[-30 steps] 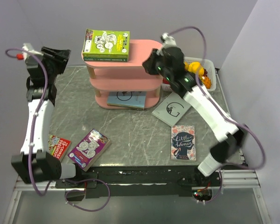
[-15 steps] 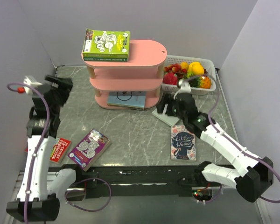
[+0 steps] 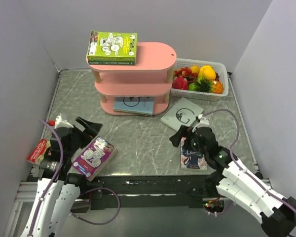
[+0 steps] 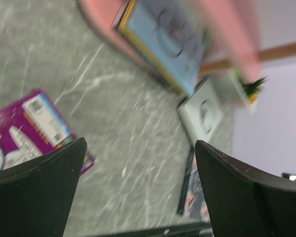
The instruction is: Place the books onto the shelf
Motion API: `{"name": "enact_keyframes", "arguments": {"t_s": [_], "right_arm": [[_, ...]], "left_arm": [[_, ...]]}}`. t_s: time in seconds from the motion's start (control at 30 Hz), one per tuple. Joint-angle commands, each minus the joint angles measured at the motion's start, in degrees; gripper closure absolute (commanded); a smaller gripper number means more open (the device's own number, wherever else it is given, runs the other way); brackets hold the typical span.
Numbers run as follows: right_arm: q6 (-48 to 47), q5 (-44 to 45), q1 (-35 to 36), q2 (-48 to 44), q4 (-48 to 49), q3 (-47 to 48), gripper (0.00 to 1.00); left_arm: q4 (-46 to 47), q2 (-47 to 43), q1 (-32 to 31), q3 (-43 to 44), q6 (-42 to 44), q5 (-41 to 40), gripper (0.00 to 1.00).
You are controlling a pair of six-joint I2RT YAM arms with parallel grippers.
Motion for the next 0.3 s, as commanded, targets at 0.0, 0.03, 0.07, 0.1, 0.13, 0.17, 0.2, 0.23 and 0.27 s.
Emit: {"name": "enact_keyframes", "arguments": {"t_s": [0.0, 0.03, 0.07, 0.1, 0.13, 0.17, 0.2, 0.23, 0.27], "right_arm": [[-0.9, -0.4, 4.0, -4.4, -0.7, -1.8, 0.01], [-1.1, 1.4, 4.9, -4.9, -1.5, -1.7, 0.01], [-1.6, 2.3, 6.2, -5.1, -3.4, -1.5, 0.01], [-2.0, 3.2, 6.7, -5.5, -4.4, -0.9, 0.01], [-2.3, 4.4, 7.0, -5.6, -5.3, -0.7, 0.01], [-2.6, 4.5, 7.0, -5.9, -5.8, -0.7, 0.01], [-3.3, 4.4, 7.1, -6.3, -6.2, -0.8, 0.01], [-3.8, 3.9, 7.1, -6.5, -6.2, -1.1, 0.01], [-4.0, 3.8, 7.1, -7.4, -6.2, -1.6, 0.01]], "left_arm": [[-2.3, -1.1, -2.0, 0.5, 2.6, 1.2, 0.04], [-2.5, -0.1, -2.0, 0.7, 2.8, 0.3, 0.04], [-2.5, 0.5, -1.9, 1.1, 2.5, -0.5, 0.04], [-2.2, 1.1, -2.0, 0.9, 2.3, -1.3, 0.04], [-1.6, 1.8, -2.0, 0.7, 2.0, -1.7, 0.04], [-1.6, 2.1, -2.0, 0.2, 0.9, -2.7, 0.04], [-1.7, 2.5, -2.0, 0.0, 0.7, -3.7, 0.04], [-1.7, 3.0, -2.0, -0.1, 0.6, -4.0, 0.04], [-1.7, 3.2, -2.0, 0.1, 0.9, -3.9, 0.04]]}}
